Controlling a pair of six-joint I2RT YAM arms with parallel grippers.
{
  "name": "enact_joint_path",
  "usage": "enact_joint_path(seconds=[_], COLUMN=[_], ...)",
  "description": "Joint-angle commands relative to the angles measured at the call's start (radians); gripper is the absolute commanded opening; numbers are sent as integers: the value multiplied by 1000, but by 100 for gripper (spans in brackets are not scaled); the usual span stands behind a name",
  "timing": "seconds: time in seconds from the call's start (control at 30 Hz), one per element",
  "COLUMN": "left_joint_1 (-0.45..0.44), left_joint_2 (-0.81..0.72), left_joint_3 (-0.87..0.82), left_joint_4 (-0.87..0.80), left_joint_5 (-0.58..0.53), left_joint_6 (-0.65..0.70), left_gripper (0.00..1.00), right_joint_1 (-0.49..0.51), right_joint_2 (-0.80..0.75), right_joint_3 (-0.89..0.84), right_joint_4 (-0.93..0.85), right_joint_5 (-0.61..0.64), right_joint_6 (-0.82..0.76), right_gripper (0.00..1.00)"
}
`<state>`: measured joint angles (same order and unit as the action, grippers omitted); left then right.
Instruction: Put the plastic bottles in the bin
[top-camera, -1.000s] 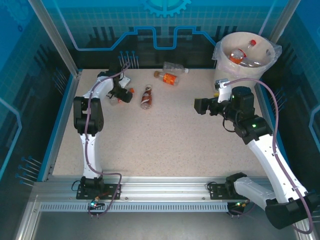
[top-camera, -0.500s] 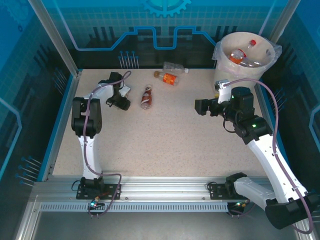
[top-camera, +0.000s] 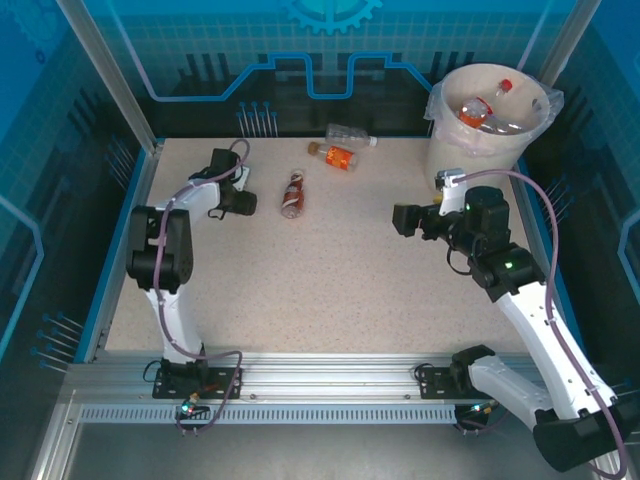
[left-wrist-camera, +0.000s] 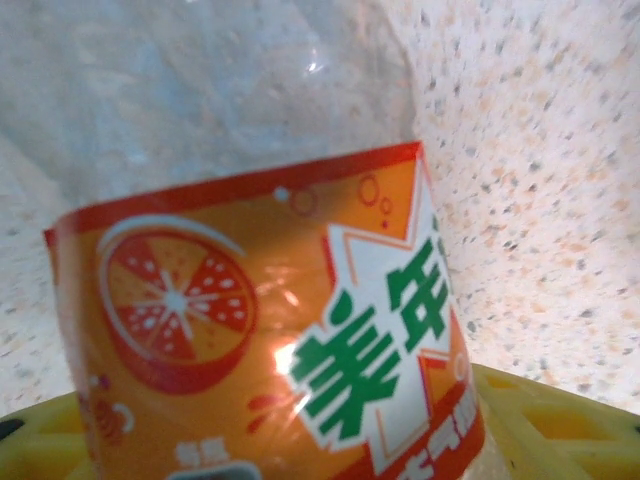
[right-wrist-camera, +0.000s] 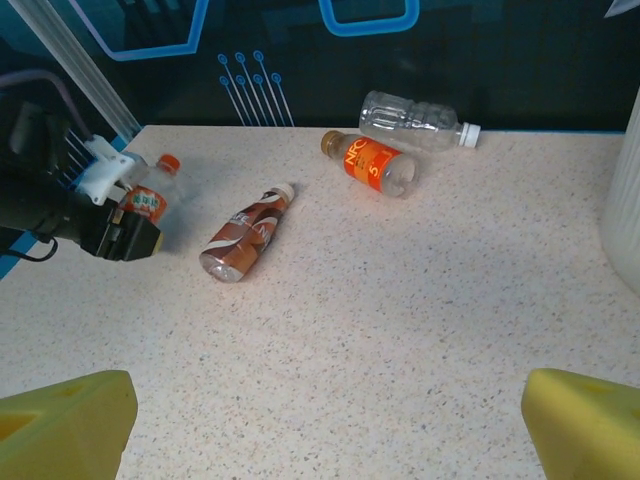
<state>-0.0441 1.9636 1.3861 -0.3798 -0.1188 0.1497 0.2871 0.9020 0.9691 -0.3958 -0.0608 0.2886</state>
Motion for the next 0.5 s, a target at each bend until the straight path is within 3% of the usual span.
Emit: enact_joint_path(seconds=[0.0,0.3,0.47], left_joint_1=[-48,-263,-380], left_joint_2=[-127,-415,-558], left_joint_3=[-90,-297,-430], left_joint_4=[125,211,355], left_joint_5=[-27,-33,60], left_joint_6=[-145,-379,-555], left_gripper=[37,36,36], right_joint_1=[-5,-5,-5], right_joint_2=[-37,-69,-69], right_joint_3=[-51,-137,-172], right_joint_4=[93,148,221], right_joint_5=[-26,-67,-105], right_joint_6=[53,115,145], right_gripper=[100,100,100])
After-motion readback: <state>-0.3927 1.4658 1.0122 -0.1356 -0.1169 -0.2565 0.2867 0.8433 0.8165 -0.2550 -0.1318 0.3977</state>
